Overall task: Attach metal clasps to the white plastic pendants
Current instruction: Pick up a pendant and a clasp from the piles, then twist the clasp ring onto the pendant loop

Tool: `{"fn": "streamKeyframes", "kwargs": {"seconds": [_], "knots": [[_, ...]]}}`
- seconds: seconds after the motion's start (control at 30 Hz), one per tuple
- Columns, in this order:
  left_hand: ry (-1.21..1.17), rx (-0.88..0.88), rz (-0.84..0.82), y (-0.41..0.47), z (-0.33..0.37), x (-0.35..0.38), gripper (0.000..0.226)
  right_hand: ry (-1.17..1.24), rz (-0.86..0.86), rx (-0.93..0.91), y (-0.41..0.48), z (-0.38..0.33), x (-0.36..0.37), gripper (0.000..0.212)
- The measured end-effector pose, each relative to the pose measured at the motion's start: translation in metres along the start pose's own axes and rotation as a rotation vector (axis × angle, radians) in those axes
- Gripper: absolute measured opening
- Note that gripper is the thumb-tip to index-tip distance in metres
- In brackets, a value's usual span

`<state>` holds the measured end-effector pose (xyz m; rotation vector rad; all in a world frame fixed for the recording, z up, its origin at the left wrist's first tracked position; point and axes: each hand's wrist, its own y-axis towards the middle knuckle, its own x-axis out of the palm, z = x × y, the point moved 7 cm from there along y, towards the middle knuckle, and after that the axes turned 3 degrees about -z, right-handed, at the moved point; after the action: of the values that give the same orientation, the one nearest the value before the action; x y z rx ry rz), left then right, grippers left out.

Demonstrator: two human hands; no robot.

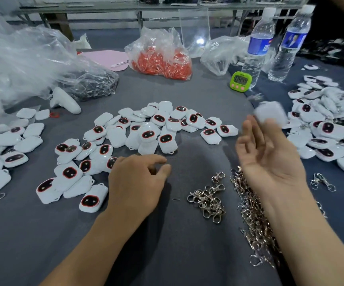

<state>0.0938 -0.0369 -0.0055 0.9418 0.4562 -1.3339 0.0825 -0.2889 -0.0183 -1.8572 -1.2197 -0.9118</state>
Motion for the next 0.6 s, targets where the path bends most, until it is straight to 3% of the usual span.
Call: {"fn": "streamKeyframes", "kwargs": {"seconds": [0.07,0.13,0.27,0.37,0.43,0.53,0.6], "knots": [[-0.011,0.074,-0.074,-0.003,0.008,0.006,0.016,0.078,0.027,0.021,0.004,-0.004,-0.009,0.04],[-0.1,0.11,-0.204,-0.009,0.016,0.017,0.026,-0.19,0.053,-0.03,0.01,0.002,-0.011,0.027],[-0.166,0.225,-0.48,-0.025,0.037,0.037,0.052,-1.442,-0.019,-0.446,0.013,0.01,0.02,0.041],[-0.133,0.334,-0.527,-0.027,0.046,0.04,0.036,-1.993,-0.218,-0.343,0.02,0.042,0.022,0.061],[-0.159,0.31,-0.478,-0.024,0.042,0.037,0.024,-2.048,-0.231,-0.367,0.019,0.047,0.021,0.055],[-0.134,0.25,-0.388,-0.02,0.033,0.032,0.017,-1.936,-0.2,-0.398,0.007,0.042,0.023,0.023],[-0.11,0.207,-0.334,-0.018,0.028,0.029,0.014,-1.949,-0.232,-0.389,0.002,0.043,0.024,0.018]]}}
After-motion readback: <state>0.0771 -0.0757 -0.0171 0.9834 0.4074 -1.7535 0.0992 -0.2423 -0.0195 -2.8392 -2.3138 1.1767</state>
